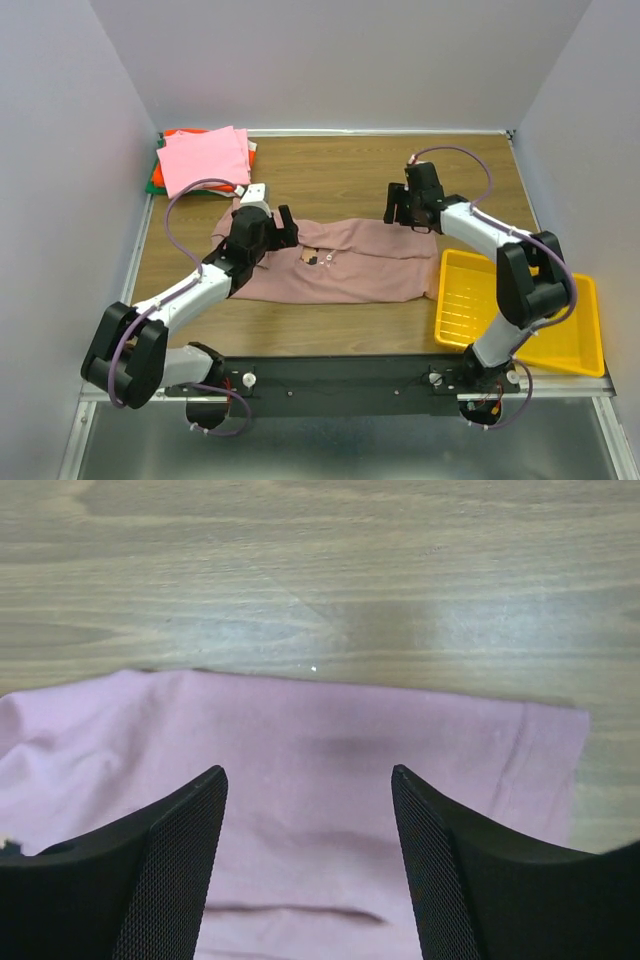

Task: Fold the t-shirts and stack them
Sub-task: Fold the tshirt

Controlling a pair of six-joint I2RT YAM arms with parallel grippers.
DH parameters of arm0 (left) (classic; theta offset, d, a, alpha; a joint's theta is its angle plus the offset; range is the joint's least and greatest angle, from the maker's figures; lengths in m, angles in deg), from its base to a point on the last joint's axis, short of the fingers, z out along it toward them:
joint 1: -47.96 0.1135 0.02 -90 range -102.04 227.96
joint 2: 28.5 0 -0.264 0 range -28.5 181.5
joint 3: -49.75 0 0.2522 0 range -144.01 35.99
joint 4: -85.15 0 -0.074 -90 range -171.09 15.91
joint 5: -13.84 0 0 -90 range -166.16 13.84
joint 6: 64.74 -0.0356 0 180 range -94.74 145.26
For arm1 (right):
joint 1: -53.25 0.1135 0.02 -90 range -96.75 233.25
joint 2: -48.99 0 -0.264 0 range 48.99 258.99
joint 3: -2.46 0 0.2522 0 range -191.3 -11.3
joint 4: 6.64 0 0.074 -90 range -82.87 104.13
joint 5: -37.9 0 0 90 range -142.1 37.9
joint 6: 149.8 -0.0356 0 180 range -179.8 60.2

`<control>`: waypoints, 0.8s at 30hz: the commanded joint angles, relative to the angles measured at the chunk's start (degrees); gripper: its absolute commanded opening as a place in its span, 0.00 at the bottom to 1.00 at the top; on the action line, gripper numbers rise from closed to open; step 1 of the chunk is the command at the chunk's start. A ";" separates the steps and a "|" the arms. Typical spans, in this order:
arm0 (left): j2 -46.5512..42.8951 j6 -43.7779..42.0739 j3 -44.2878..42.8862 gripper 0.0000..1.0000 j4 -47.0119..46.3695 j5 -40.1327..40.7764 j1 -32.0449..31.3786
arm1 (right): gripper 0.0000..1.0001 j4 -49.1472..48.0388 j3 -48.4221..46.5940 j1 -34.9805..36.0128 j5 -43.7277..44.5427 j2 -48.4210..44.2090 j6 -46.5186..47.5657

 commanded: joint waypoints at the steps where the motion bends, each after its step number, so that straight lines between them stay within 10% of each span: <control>1: -2.07 -1.18 -0.69 0.98 3.91 1.49 -0.73 | 0.74 -0.24 3.49 0.05 -0.62 -5.89 0.30; 24: 0.47 3.30 3.98 0.77 7.17 6.94 -1.52 | 0.76 -11.49 20.80 0.14 -4.40 -22.42 -3.39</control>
